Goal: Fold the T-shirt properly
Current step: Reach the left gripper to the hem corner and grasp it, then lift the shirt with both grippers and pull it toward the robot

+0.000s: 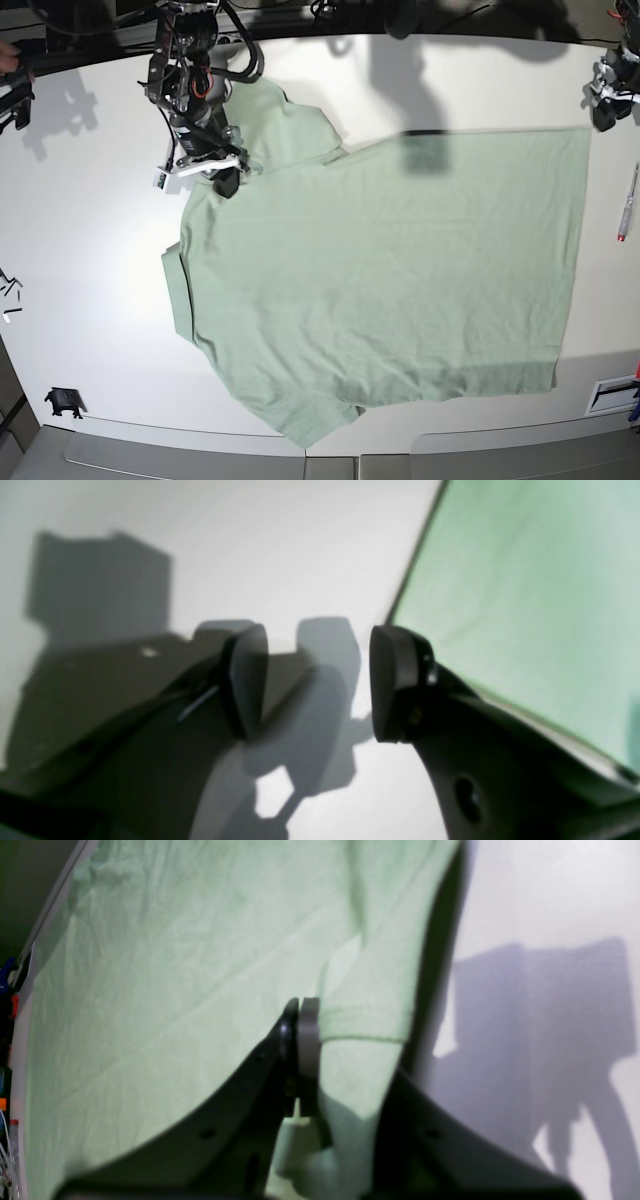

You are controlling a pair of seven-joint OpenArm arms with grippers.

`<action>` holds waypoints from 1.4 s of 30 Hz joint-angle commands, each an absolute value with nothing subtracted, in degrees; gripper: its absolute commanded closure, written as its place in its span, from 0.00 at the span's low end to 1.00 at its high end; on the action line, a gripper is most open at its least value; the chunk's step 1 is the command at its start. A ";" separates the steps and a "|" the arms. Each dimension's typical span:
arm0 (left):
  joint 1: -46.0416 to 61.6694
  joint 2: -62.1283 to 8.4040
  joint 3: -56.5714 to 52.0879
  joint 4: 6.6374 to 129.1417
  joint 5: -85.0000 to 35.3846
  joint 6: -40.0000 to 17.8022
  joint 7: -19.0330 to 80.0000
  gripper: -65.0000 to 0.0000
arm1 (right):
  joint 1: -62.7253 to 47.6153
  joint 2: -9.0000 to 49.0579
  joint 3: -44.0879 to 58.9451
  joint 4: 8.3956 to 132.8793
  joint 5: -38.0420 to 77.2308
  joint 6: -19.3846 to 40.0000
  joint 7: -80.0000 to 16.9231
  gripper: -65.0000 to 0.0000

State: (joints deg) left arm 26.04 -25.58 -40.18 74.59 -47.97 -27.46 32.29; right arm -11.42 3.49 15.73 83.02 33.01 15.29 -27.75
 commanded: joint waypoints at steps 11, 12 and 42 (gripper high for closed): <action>22.68 -26.35 -36.71 74.59 -51.09 -27.94 36.25 0.53 | -10.96 3.64 15.73 83.81 33.17 15.66 -27.51 1.00; 22.65 -26.35 -35.42 74.59 -51.05 -27.94 36.18 0.53 | -10.96 3.64 15.73 83.81 33.17 15.66 -27.51 1.00; 28.56 -26.37 -41.06 75.09 -52.29 -35.51 35.00 1.00 | -22.76 3.66 16.97 94.87 31.88 15.68 -33.69 1.00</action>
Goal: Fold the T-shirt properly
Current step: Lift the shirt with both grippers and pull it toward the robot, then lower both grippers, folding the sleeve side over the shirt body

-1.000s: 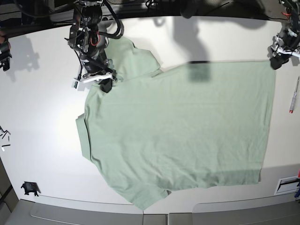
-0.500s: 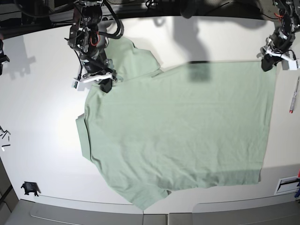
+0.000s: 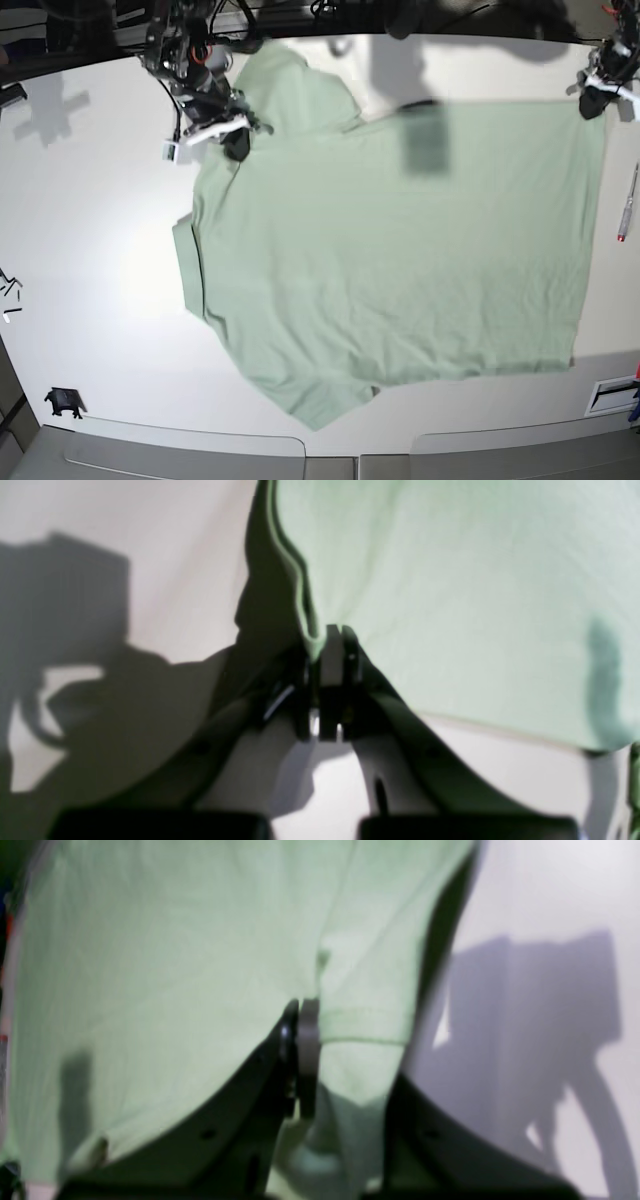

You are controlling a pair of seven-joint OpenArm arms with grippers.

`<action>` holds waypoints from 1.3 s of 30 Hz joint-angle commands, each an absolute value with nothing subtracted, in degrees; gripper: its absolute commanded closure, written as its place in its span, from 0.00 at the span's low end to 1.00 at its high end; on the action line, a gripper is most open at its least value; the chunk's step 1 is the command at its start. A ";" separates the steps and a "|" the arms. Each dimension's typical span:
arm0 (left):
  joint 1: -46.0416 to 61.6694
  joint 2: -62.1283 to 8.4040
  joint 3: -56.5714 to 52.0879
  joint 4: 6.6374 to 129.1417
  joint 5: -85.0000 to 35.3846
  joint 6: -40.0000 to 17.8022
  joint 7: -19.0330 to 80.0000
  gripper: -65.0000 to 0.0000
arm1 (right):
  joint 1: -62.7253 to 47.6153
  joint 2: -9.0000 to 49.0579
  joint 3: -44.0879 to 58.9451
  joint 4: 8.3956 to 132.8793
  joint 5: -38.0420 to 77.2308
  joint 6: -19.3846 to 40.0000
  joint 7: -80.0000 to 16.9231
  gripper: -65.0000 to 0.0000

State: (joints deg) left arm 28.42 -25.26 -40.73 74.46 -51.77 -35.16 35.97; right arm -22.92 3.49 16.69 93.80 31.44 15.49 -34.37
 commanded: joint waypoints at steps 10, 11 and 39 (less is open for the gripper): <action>39.33 -26.37 -51.68 75.88 -74.39 -40.00 51.31 1.00 | -39.00 3.68 16.97 110.78 31.92 15.66 -38.13 1.00; 40.58 -26.37 -52.73 76.53 -76.84 -40.00 53.23 1.00 | -40.42 3.68 16.97 112.09 31.92 15.64 -38.89 1.00; 22.31 -26.72 -39.44 90.67 -46.68 -35.18 36.99 1.00 | -17.61 3.66 16.86 97.95 24.05 15.51 -32.73 1.00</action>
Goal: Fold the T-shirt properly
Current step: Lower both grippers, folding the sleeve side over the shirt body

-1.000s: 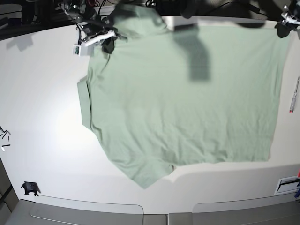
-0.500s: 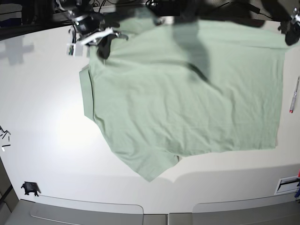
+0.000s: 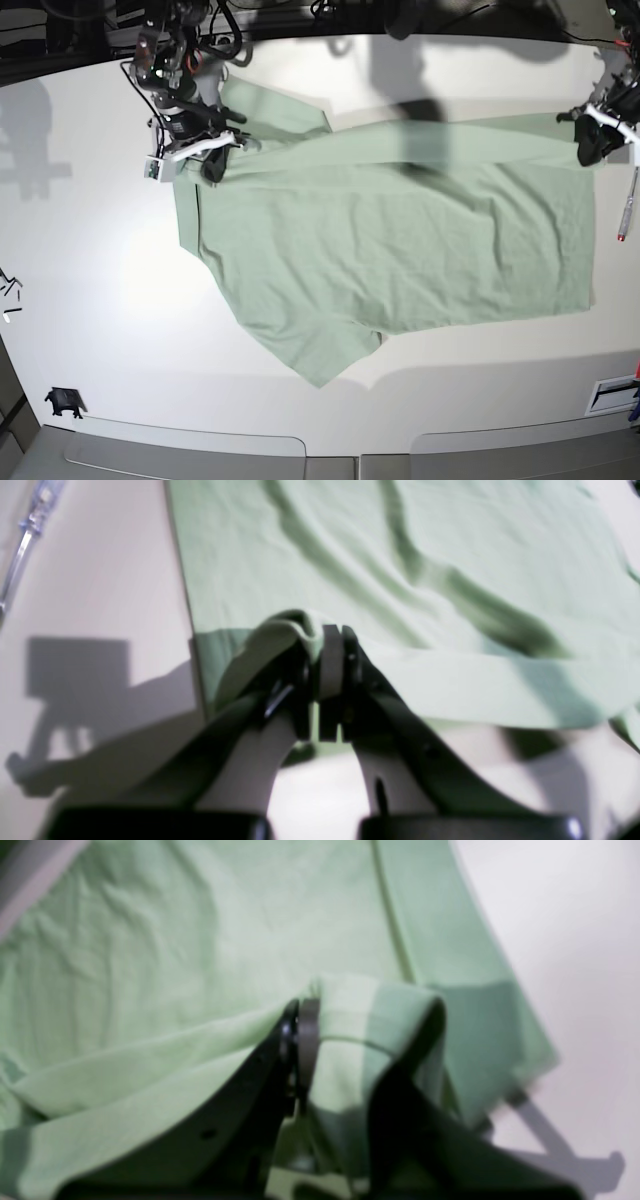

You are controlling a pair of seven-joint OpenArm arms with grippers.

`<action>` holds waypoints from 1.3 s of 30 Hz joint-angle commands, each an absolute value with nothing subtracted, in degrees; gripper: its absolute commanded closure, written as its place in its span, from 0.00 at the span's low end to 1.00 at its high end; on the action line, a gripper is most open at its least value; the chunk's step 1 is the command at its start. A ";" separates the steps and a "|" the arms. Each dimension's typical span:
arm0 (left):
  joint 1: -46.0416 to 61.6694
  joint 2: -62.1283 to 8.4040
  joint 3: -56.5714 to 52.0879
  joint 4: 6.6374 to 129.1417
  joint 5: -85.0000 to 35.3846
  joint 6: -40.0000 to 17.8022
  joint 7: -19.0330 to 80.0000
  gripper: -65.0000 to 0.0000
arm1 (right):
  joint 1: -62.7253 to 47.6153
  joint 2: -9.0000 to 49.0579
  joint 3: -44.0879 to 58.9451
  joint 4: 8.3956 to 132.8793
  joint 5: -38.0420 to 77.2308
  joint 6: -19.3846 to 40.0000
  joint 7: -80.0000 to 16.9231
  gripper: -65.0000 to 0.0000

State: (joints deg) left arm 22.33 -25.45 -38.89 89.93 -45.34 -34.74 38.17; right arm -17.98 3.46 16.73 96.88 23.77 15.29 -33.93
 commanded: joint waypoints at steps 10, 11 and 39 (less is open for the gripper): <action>20.47 -30.50 -38.70 90.80 -43.11 -33.82 28.12 1.00 | -15.70 3.66 16.86 98.45 27.64 15.70 -33.89 1.00; 20.34 -31.00 -38.70 90.80 -43.11 -33.82 27.07 1.00 | -15.70 3.64 16.86 98.78 27.68 15.86 -33.91 1.00; 18.24 -31.92 -38.52 80.01 -40.14 -33.82 29.02 1.00 | -12.80 3.64 16.84 99.83 23.40 20.99 -30.17 1.00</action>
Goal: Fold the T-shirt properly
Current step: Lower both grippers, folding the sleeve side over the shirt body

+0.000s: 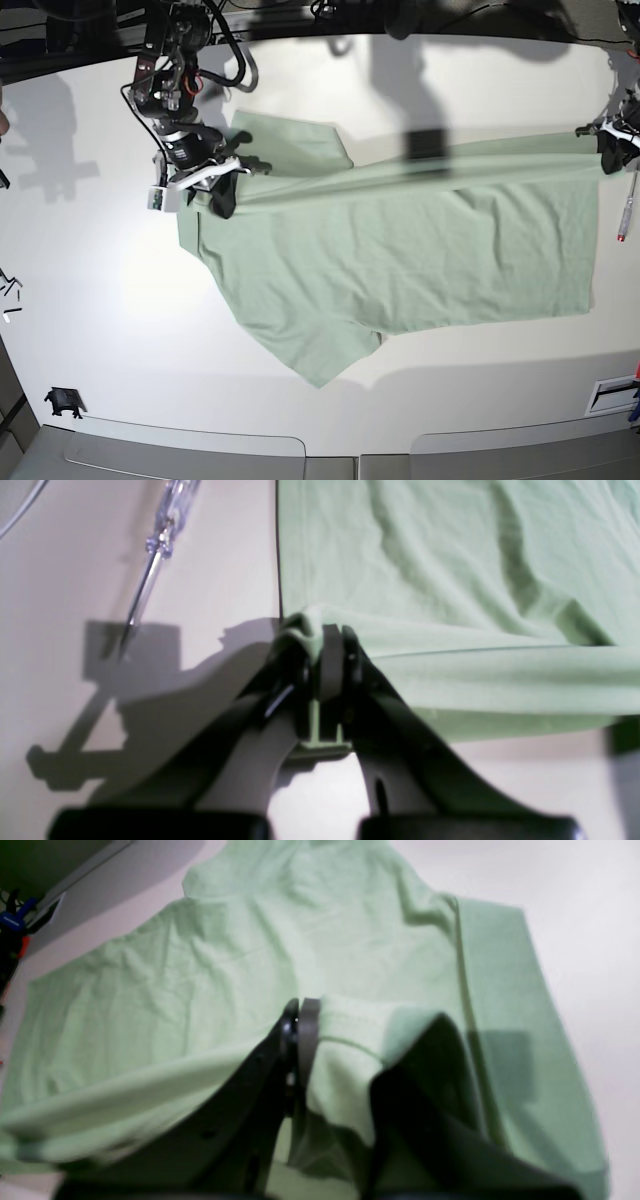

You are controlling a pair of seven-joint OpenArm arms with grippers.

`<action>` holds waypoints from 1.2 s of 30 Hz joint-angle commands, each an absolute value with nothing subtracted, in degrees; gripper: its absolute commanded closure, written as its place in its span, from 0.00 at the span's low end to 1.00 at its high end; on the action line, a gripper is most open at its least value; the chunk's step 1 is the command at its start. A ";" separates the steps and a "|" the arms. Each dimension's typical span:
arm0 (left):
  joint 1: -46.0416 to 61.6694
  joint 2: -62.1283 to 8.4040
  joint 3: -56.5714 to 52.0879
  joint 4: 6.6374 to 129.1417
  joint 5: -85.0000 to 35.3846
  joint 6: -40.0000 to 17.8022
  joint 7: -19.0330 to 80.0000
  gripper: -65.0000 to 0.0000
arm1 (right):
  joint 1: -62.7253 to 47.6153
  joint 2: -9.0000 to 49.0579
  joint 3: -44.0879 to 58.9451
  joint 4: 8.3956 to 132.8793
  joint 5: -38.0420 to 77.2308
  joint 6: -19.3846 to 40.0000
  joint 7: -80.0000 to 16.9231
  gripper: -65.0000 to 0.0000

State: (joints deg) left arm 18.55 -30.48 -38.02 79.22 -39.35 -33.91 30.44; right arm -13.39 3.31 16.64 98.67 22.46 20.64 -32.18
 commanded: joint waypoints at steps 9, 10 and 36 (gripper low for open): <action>18.22 -31.90 -38.52 80.01 -41.60 -33.85 28.51 1.00 | -10.04 3.66 16.84 95.83 19.40 20.95 -28.27 1.00; 18.22 -31.79 -38.52 80.01 -41.58 -33.85 28.27 1.00 | -9.30 3.64 16.84 94.26 19.44 20.95 -28.25 1.00; 18.24 -31.48 -40.12 80.20 -39.05 -33.80 26.33 0.65 | -4.95 3.68 16.93 95.48 22.26 20.88 -38.20 0.60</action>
State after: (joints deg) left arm 18.41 -30.02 -39.44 79.22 -38.24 -33.47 28.03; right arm -5.87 3.49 16.80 94.26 21.43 20.21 -39.81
